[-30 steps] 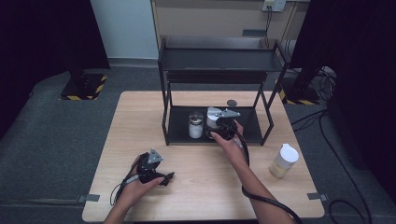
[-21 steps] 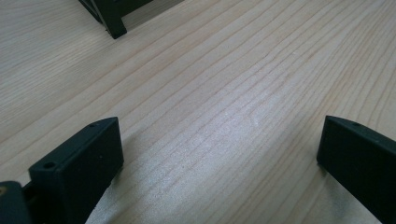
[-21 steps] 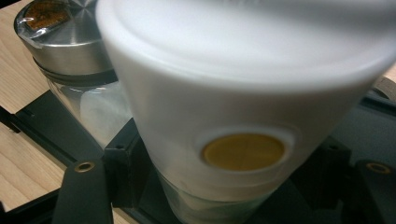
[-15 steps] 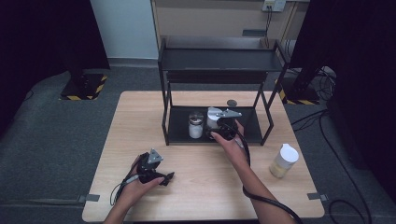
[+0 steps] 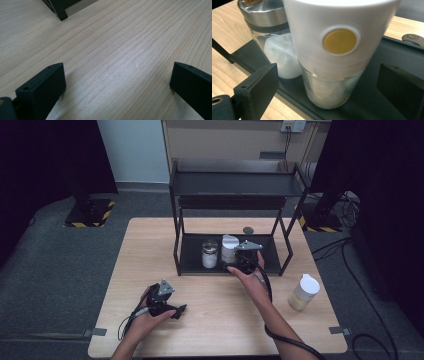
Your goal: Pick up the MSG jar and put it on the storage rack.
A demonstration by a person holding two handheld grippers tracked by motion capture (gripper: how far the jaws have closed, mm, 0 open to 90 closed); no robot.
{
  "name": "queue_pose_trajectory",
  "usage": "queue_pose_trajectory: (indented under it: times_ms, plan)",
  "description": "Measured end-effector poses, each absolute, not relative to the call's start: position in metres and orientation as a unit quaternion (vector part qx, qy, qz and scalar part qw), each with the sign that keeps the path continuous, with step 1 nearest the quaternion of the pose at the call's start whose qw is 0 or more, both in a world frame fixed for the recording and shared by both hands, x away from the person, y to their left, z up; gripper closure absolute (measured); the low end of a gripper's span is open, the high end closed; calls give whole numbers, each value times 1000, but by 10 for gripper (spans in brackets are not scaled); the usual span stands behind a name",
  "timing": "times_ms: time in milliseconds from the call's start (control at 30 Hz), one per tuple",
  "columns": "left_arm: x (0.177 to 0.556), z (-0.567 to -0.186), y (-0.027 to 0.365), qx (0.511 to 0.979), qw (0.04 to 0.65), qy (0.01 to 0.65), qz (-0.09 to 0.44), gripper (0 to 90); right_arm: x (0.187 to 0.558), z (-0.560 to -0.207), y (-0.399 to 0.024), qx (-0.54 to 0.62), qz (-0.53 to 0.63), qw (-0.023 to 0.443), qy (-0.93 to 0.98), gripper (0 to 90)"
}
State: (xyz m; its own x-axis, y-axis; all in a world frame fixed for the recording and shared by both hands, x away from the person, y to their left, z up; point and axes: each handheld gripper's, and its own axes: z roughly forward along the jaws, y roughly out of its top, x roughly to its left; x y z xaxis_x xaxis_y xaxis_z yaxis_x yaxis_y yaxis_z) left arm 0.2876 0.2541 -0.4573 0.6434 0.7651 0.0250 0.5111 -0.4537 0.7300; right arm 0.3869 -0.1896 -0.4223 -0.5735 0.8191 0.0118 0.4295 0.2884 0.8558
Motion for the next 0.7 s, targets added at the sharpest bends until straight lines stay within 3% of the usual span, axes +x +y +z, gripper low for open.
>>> queue_pose_trajectory:
  times_ms: [700]
  plan:
    - [288, -457, 254, 834, 356, 383, 178, 0, 353, -422, -203, 383, 441, 229, 779, 38]
